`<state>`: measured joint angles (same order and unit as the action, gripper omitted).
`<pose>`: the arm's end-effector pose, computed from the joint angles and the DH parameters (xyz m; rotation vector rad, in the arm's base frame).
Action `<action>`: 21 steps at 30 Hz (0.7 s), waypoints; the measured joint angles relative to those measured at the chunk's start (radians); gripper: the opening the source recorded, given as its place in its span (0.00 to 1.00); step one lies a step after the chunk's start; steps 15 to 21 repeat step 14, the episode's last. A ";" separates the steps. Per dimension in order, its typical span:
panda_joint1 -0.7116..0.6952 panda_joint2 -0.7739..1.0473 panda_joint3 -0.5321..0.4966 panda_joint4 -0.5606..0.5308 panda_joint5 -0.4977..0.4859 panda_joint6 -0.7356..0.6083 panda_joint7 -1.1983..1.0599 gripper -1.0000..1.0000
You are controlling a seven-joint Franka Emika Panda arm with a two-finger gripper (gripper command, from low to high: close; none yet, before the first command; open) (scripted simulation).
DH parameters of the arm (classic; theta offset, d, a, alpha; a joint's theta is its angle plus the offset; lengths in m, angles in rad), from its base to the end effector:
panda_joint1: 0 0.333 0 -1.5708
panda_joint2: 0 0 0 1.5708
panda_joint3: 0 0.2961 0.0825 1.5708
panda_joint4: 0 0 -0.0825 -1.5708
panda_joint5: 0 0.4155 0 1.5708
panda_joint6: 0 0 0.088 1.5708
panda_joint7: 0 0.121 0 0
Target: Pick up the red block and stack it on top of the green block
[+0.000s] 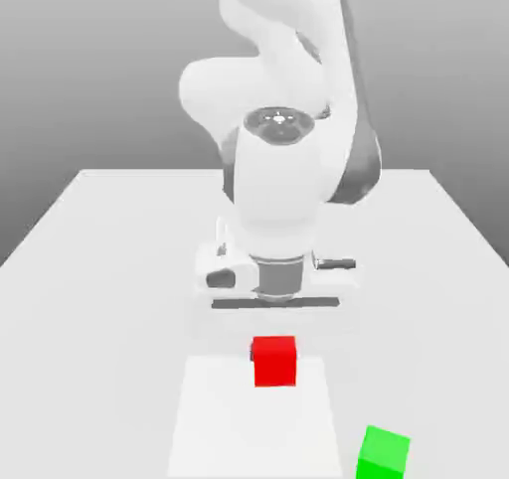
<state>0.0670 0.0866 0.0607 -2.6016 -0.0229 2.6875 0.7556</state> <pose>0.4480 0.0589 0.1625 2.9934 -0.9384 0.0025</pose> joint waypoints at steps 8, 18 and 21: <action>0.079 0.160 0.073 0.235 -0.040 -0.078 -0.119 0.00; 0.095 0.253 0.058 0.246 -0.067 0.004 -0.103 1.00; 0.095 0.253 0.058 0.246 -0.067 0.004 -0.103 1.00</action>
